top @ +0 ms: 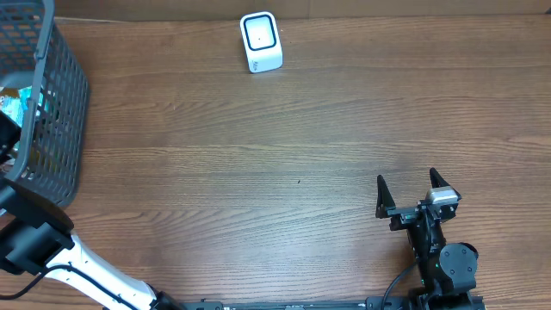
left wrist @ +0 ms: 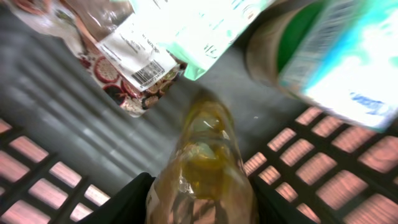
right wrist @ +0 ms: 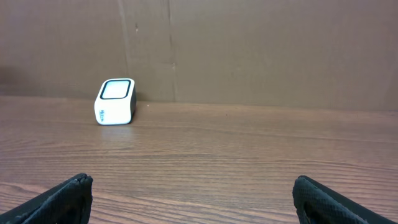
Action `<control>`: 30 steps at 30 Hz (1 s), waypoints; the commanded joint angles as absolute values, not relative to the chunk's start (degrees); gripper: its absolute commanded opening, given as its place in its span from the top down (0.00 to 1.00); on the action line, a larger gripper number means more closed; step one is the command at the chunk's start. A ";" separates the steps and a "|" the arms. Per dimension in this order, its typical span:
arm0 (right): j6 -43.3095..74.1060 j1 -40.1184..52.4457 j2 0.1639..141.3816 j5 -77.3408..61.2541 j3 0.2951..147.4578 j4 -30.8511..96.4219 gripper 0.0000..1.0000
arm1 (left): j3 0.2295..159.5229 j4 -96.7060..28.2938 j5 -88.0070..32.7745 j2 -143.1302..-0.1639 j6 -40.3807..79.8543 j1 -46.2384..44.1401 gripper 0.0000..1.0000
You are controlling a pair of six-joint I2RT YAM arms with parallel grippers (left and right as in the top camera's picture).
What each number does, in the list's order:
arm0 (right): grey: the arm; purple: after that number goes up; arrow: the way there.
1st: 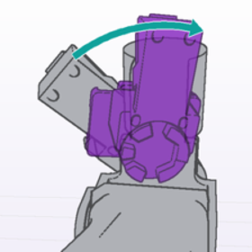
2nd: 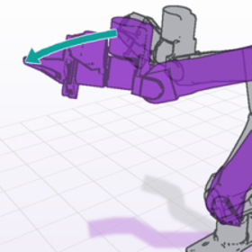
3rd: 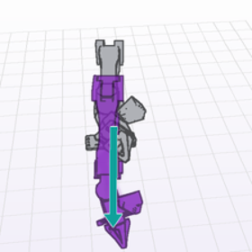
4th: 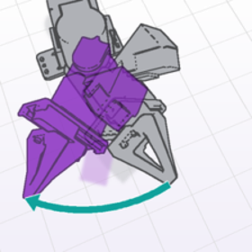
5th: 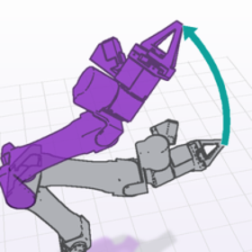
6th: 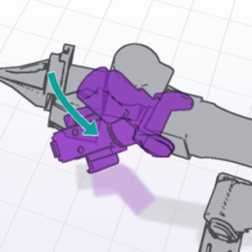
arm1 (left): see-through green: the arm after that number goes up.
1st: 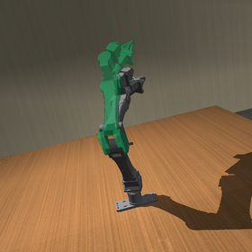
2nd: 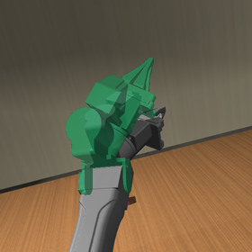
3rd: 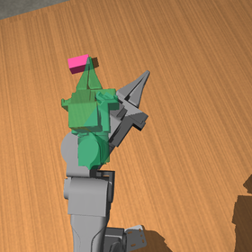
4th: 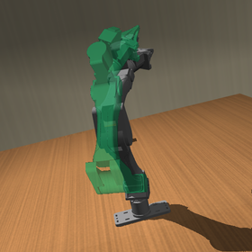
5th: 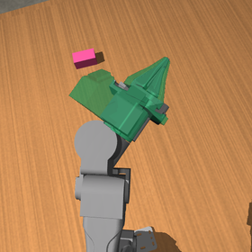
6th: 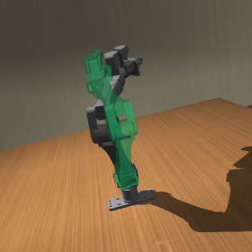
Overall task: Scan the item barcode
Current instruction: 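Lift the yellow bottle out and carry it toward the scanner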
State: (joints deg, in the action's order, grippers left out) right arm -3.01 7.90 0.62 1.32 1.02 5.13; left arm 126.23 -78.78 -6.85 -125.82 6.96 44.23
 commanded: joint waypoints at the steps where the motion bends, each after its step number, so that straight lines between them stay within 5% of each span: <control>1: -3.07 7.75 0.16 1.19 0.45 4.78 0.00 | 135.15 -81.06 -7.90 -125.45 7.92 43.90 0.51; 18: -3.07 7.75 0.16 1.19 0.45 4.78 0.00 | 170.76 -92.58 -12.88 -121.27 12.95 43.75 0.52; 30: -3.07 7.75 0.16 1.19 0.45 4.78 0.00 | 173.45 -94.70 -17.02 -107.66 12.03 32.08 0.51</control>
